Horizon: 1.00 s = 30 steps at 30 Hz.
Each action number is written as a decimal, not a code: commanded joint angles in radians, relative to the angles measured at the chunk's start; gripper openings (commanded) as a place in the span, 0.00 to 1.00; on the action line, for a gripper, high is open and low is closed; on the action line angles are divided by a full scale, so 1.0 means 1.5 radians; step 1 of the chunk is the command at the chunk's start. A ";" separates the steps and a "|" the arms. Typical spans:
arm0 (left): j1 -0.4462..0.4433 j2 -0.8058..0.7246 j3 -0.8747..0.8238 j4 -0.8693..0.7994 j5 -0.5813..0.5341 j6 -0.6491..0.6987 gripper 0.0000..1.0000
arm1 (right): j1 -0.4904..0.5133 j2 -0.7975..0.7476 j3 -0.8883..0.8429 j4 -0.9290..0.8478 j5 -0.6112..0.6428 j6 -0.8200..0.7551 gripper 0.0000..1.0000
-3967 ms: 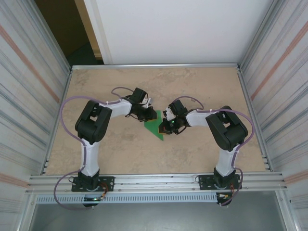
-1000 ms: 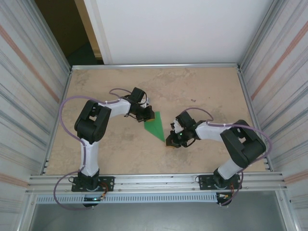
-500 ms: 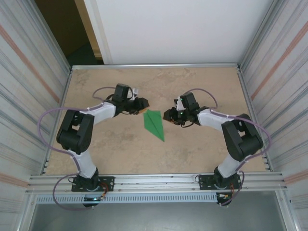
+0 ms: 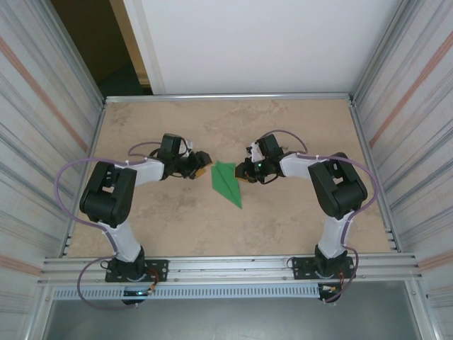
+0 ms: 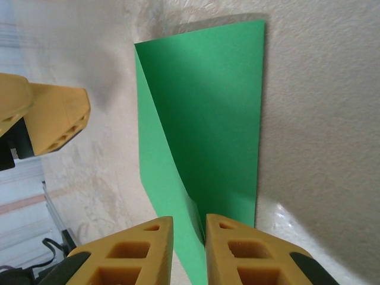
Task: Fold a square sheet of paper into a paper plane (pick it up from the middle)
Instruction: Pick up the paper from the center of the table, then turn over the paper at the center of the table.
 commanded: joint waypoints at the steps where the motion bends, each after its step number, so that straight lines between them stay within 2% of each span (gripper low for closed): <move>1: -0.001 -0.026 -0.003 0.013 0.003 -0.002 0.53 | 0.006 0.025 0.021 0.000 -0.034 -0.022 0.21; 4: -0.001 -0.029 -0.003 0.011 0.003 -0.001 0.53 | 0.007 0.031 0.026 0.005 -0.040 -0.022 0.18; 6: -0.001 -0.035 -0.003 0.011 0.002 -0.001 0.54 | 0.007 0.028 0.029 0.005 -0.040 -0.024 0.13; 11: 0.003 -0.062 -0.016 0.035 0.005 -0.011 0.55 | -0.001 -0.024 0.009 0.042 -0.025 -0.017 0.07; 16: 0.004 -0.089 -0.032 0.107 0.038 -0.025 0.58 | -0.031 -0.100 -0.029 0.127 -0.040 0.031 0.06; 22: -0.008 -0.099 -0.038 0.250 0.113 -0.054 0.61 | -0.051 -0.155 -0.039 0.181 -0.061 0.086 0.06; 30: -0.057 -0.112 -0.010 0.318 0.168 -0.027 0.62 | -0.065 -0.197 -0.045 0.259 -0.104 0.174 0.07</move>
